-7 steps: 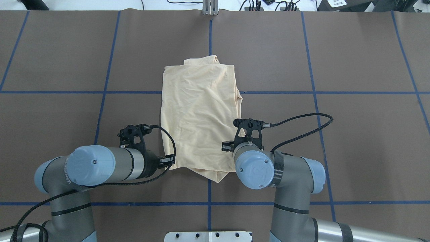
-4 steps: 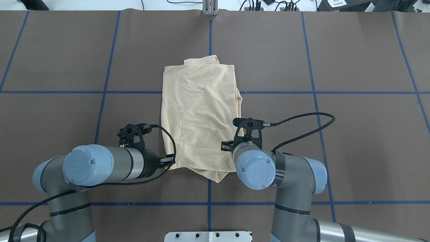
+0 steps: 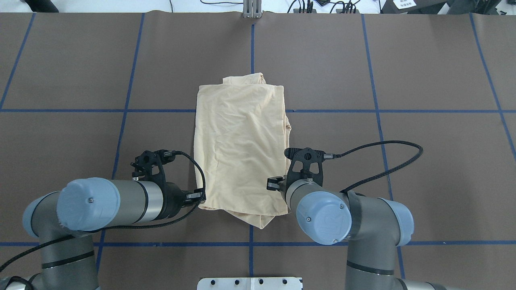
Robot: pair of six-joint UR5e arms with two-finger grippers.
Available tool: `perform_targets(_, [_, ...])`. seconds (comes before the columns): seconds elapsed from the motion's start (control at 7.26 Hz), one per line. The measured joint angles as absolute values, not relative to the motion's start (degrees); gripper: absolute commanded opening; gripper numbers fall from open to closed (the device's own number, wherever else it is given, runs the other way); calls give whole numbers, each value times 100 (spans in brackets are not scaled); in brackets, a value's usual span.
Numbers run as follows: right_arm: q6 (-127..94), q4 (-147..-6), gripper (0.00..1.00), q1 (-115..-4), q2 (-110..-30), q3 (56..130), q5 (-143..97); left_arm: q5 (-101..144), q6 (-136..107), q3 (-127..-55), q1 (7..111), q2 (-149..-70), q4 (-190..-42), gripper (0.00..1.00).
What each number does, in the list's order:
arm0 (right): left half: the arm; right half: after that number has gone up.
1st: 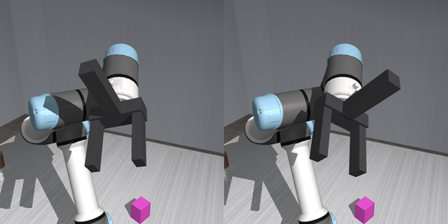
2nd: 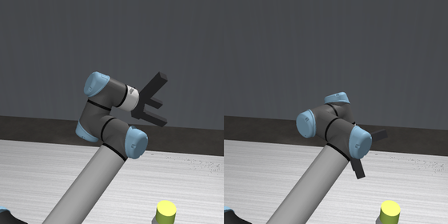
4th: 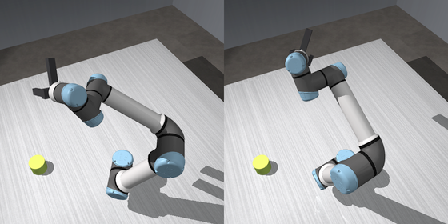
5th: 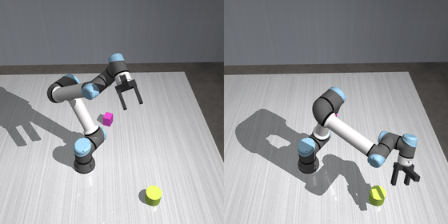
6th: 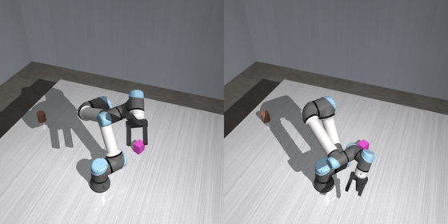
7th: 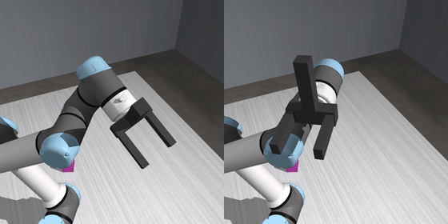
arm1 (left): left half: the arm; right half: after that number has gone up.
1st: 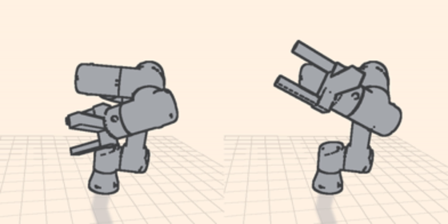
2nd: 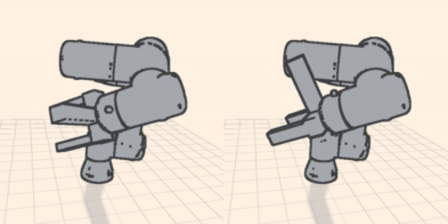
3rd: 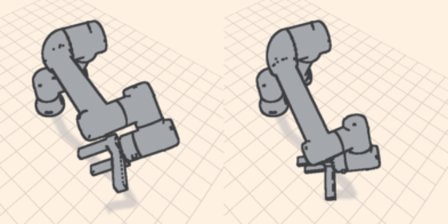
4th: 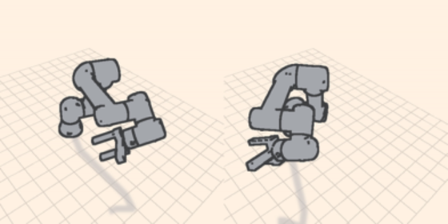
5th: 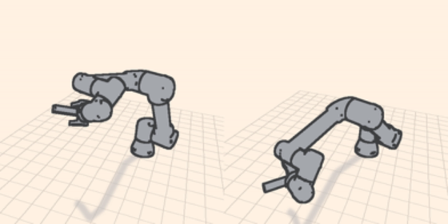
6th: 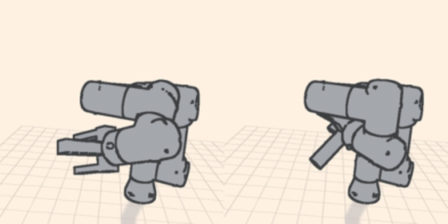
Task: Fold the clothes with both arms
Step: 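Lift the near edge with both grippers and fold it away from the robot, then lay the folded edge onto the far half with both grippers and release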
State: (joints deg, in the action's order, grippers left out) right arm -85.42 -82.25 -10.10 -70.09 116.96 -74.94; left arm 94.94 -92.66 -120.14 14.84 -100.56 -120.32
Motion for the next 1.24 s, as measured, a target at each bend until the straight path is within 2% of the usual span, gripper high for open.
perform_targets(0.28, [-8550, -8578, 0, -763, -7176, 12349, -7424, 9487, -9552, -12714, 1152, -9858, -11579, 0])
perform_targets(0.55, [-8535, -8673, 0, -789, -7093, 12340, -7420, 9521, -9461, -12795, 1254, -10100, -11148, 0])
perform_targets(0.69, [-8502, -8680, 0, -969, -6950, 12143, -7433, 9528, -9210, -12610, 1560, -10354, -10997, 0])
perform_targets(1.24, [-8169, -8639, 0, -1975, -6175, 11029, -7539, 9544, -8166, -11094, 2999, -11402, -10876, 0])
